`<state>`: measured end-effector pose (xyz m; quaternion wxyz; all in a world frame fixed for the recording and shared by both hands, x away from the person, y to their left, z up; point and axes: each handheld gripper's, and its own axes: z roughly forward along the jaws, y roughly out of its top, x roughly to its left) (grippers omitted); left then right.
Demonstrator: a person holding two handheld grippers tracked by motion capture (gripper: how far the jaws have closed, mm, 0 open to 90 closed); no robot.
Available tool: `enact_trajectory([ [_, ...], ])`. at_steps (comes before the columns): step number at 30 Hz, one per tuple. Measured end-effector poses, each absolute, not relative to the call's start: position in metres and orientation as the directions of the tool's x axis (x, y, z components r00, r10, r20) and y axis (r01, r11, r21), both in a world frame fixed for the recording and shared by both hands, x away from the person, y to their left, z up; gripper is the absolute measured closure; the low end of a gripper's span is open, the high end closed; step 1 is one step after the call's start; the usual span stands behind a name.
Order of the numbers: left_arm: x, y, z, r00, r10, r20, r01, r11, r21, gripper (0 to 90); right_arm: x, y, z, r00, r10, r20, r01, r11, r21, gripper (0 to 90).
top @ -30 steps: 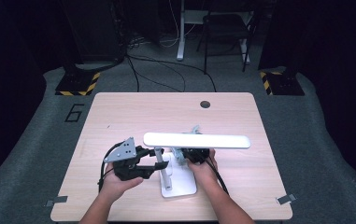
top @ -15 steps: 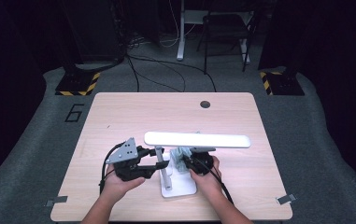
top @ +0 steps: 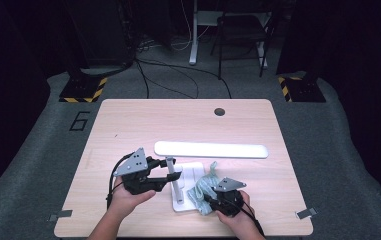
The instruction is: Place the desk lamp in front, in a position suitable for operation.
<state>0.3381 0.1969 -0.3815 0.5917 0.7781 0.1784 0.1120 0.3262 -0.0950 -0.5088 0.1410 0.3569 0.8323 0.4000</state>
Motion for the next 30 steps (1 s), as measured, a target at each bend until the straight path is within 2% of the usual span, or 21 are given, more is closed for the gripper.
enact_trajectory([
  [8, 0.338, 0.197, -0.382, 0.912, 0.408, -0.041, 0.148, -0.234, 0.961, 52.8, 0.309, -0.094, -0.508, -0.712, 0.702, 0.019, 0.461, 0.448, 0.766, 62.6],
  [21, 0.341, 0.199, -0.383, 0.914, 0.401, -0.054, 0.156, -0.226, 0.962, 52.6, 0.334, -0.083, -0.508, -0.718, 0.695, -0.038, 0.428, 0.483, 0.764, 61.0],
  [30, 0.344, 0.202, -0.384, 0.921, 0.383, -0.073, 0.166, -0.215, 0.963, 52.0, 0.364, -0.074, -0.511, -0.665, 0.746, -0.032, 0.444, 0.430, 0.786, 60.8],
])
